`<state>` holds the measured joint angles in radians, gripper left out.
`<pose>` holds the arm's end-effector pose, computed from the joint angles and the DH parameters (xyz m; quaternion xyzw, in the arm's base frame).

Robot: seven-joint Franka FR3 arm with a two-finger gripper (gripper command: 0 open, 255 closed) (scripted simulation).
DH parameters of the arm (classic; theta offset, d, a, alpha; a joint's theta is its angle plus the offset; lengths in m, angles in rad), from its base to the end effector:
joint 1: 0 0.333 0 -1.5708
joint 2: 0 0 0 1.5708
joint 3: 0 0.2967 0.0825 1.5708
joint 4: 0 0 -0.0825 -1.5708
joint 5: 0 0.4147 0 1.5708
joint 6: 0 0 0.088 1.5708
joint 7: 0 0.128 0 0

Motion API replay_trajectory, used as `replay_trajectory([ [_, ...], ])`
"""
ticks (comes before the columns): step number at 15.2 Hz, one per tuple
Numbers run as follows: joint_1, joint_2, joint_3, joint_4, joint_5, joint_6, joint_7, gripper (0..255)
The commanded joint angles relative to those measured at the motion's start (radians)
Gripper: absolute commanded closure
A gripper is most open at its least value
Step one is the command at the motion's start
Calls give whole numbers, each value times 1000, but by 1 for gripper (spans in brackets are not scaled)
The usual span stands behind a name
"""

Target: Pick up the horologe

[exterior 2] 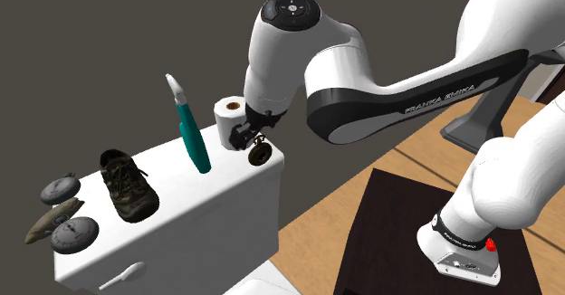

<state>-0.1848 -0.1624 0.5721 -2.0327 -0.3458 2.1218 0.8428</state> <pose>0.5379 0.2068 0.4837 0.9631 -0.1464 0.2023 0.1006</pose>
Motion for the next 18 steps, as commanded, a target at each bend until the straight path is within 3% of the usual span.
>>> replay_trajectory([
  [1, 0, 2, 2, -7, -4, 9, 6, 0],
  [2, 0, 1, 1, -7, -3, 8, 5, 255],
  [11, 0, 2, 2, -7, -4, 9, 7, 255],
  [18, 2, -9, -3, 73, 20, -75, -33, 255],
])
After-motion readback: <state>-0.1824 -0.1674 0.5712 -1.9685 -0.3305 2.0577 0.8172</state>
